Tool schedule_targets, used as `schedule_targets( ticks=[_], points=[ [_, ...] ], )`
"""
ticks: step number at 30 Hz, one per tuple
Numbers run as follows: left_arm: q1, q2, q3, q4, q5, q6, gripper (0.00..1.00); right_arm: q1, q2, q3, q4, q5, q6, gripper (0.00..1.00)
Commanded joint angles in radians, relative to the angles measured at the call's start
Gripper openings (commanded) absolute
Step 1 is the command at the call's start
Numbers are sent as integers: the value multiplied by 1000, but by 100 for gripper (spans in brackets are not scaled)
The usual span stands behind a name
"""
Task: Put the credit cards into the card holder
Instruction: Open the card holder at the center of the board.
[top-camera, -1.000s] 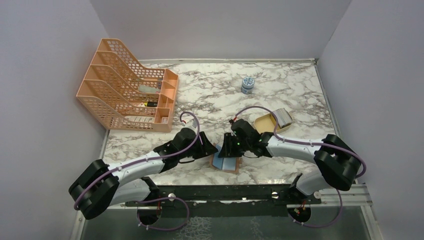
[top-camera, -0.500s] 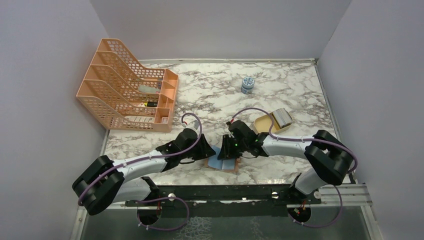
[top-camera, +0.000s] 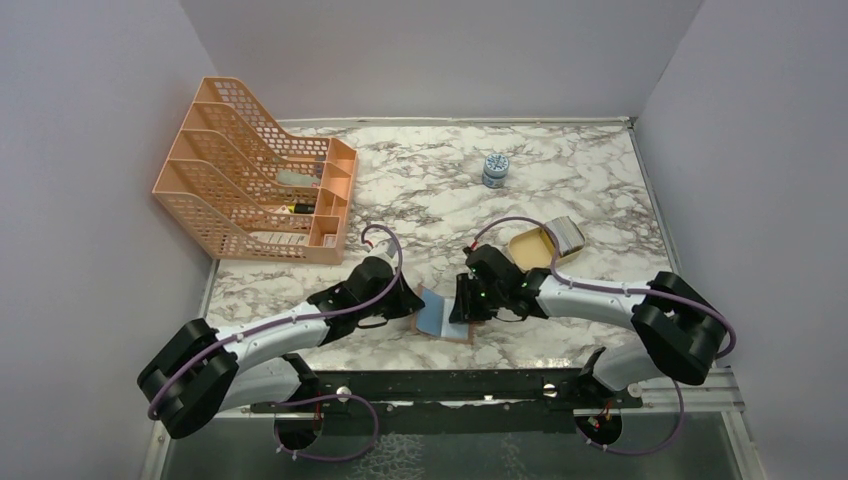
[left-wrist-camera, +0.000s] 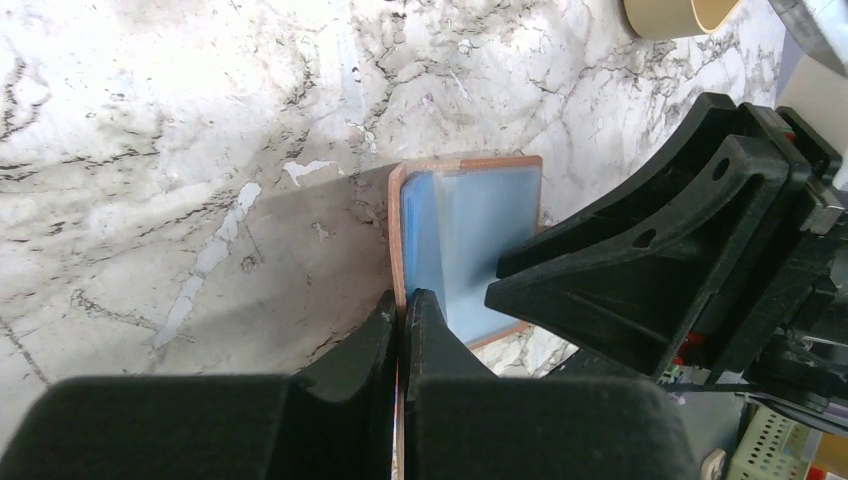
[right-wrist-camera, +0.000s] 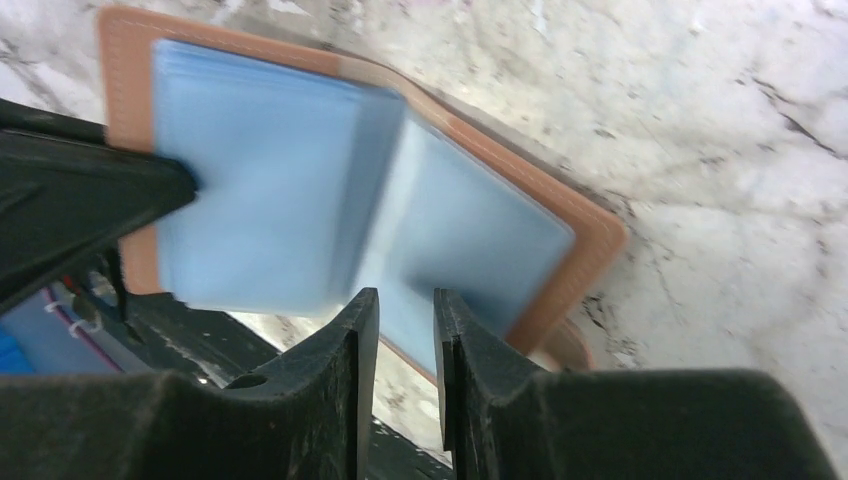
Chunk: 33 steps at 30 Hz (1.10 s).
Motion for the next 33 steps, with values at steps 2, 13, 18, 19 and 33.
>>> schedule_targets(
  ticks=[2,13,18,19,33],
  points=[
    [1,-29,11,-24,-44,41,0,5,-6,-47,-59,86,-17,27],
    [1,-67,-1,-33,-38,31,0,4,-73,19,-140,162,-60,27],
    [1,-90,-3,-44,-39,27,0,4,-194,50,-134,279,-148,30],
    [1,-93,-2,-46,-37,26,0,4,-217,51,-121,310,-184,31],
    [1,-141,-28,-44,-20,16,0,-23,-77,335,-264,745,-543,33]
  ],
)
